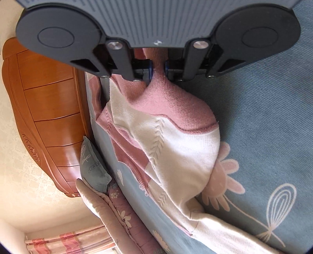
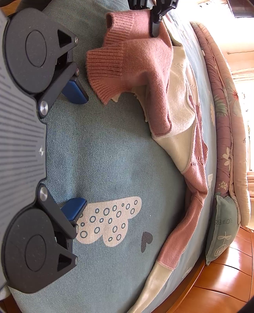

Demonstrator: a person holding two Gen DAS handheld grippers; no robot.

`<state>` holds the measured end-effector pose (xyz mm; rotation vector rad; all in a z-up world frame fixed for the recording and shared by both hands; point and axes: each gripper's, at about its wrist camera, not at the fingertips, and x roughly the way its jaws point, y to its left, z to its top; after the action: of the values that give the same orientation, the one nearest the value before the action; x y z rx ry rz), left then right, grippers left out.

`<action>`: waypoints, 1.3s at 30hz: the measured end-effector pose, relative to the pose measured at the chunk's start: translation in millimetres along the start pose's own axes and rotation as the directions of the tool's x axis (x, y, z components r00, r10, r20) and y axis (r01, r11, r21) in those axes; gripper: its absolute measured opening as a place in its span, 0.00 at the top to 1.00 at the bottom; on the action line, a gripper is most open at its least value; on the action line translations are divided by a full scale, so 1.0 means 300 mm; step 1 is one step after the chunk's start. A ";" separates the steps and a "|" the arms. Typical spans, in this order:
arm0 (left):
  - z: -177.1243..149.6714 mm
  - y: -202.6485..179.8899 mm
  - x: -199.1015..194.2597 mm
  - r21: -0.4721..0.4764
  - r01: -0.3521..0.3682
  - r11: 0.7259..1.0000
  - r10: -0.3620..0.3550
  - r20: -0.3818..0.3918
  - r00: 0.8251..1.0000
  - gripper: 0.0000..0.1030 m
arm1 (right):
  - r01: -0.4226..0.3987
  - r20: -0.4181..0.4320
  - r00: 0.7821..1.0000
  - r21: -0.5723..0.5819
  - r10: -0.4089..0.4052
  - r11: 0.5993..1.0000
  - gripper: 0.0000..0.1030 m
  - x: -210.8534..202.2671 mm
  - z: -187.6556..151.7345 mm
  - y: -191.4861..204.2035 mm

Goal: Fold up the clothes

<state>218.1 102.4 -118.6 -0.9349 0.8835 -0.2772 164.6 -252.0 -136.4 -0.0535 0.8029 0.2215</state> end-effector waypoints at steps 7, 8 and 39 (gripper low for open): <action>0.039 0.045 -0.135 0.024 -0.100 0.995 0.098 0.058 0.993 0.91 | 0.003 -0.005 1.000 0.003 -0.003 1.000 0.00 0.002 0.004 0.000; 0.048 0.060 -0.133 0.018 -0.114 0.993 0.112 0.059 0.992 0.91 | 0.004 -0.006 1.000 0.004 -0.004 1.000 0.00 0.002 0.005 0.001; 0.045 0.045 -0.141 0.151 -0.251 0.956 0.253 0.008 0.967 0.62 | -0.479 0.079 0.864 0.430 0.497 0.765 0.00 0.043 0.100 -0.120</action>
<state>199.6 141.9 -102.6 -0.6725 0.9677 -0.1271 202.4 -281.0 -126.2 0.5928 0.8807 0.5323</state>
